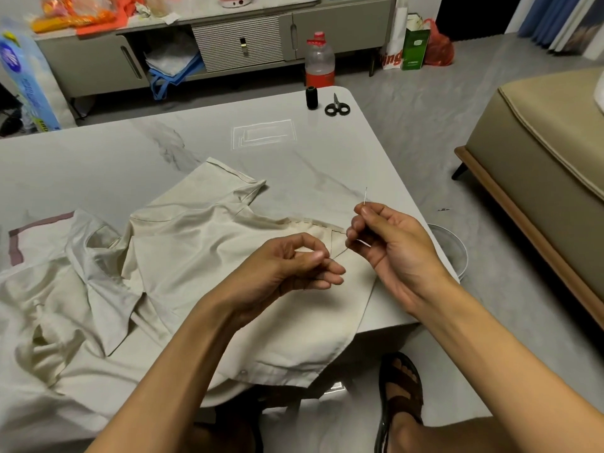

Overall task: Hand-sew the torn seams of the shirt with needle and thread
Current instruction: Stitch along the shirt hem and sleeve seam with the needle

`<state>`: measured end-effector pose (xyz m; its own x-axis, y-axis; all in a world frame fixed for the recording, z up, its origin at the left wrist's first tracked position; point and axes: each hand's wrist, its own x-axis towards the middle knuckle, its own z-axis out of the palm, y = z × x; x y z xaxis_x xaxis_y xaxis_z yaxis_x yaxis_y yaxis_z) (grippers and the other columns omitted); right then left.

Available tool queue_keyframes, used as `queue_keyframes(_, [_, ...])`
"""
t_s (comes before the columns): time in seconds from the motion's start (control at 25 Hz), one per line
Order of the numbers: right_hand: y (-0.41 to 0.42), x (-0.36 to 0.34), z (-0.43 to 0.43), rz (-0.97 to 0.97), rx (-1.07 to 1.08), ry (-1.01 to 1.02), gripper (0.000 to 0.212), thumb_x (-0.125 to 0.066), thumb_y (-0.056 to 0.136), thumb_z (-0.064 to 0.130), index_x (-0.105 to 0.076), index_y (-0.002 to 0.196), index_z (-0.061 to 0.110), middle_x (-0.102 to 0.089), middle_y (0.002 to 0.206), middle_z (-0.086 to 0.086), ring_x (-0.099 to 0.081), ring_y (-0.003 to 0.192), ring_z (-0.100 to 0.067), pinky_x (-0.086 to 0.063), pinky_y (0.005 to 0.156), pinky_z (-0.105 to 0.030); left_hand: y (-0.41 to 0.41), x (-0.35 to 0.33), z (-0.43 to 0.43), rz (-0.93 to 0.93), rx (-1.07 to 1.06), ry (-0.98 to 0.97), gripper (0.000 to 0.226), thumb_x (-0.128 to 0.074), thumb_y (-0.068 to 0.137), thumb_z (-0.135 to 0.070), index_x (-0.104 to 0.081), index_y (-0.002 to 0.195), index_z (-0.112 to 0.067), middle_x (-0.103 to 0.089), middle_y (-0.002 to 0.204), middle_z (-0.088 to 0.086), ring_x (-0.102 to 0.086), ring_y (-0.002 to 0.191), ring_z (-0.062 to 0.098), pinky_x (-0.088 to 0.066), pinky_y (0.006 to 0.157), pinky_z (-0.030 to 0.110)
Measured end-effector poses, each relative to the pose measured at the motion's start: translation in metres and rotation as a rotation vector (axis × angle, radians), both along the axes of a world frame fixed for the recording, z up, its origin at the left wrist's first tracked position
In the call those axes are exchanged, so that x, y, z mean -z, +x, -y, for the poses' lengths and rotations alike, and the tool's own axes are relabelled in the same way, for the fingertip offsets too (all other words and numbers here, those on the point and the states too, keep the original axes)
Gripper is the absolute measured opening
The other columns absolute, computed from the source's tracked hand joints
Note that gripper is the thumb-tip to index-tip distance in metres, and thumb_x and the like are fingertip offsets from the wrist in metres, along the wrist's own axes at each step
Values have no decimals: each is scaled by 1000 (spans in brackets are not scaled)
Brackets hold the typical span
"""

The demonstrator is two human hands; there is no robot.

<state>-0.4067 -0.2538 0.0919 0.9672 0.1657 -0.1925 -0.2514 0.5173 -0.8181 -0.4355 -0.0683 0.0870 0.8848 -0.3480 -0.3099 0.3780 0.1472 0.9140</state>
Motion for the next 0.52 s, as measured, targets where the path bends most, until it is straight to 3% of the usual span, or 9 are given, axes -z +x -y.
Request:
queue_keyframes(0.12, [0, 8, 11, -60, -28, -102, 10, -51, 98, 6, -61, 97, 5, -57, 64, -3, -57, 59, -15, -54, 61, -25, 13, 13, -1, 170, -247, 218, 8, -55, 100, -6, -61, 96, -3, -75, 100, 16, -73, 96, 27, -57, 89, 33])
queue_keyframes(0.24, [4, 18, 13, -66, -65, -269, 12, -52, 99, 7, -63, 96, 5, -57, 65, -3, -55, 59, -14, -52, 59, -24, 37, 28, -4, 474, -439, 700, 9, -58, 96, -6, -66, 101, -10, -73, 98, -1, -66, 94, 11, -47, 82, 21])
queue_keyframes(0.32, [7, 23, 10, -47, -76, -365, 13, -52, 99, 9, -64, 94, 6, -58, 66, -3, -55, 57, -14, -52, 58, -25, 51, 40, 0, 639, -353, 962, 20, -60, 96, -10, -66, 115, -13, -68, 113, -3, -56, 111, 11, -37, 85, 16])
queue_keyframes(0.4, [12, 27, 7, -30, -77, -469, 13, -53, 99, 10, -64, 93, 7, -59, 65, -4, -54, 55, -15, -51, 56, -26, 64, 52, 6, 714, -244, 1073, 28, -60, 97, -13, -64, 124, -12, -65, 120, 2, -47, 125, 19, -34, 93, 18])
queue_keyframes(0.44, [14, 29, 5, -24, -83, -510, 13, -53, 98, 9, -64, 91, 7, -59, 65, -5, -54, 54, -15, -50, 55, -26, 69, 58, 9, 740, -201, 1109, 27, -61, 97, -15, -65, 123, -12, -67, 116, 4, -49, 123, 23, -36, 96, 24])
queue_keyframes(0.52, [17, 35, 0, 5, -103, -584, 15, -54, 98, 8, -64, 88, 9, -60, 63, -5, -55, 52, -16, -49, 53, -26, 77, 61, 11, 778, -110, 1188, 15, -63, 96, -21, -69, 107, -13, -71, 96, 3, -61, 101, 27, -37, 92, 35])
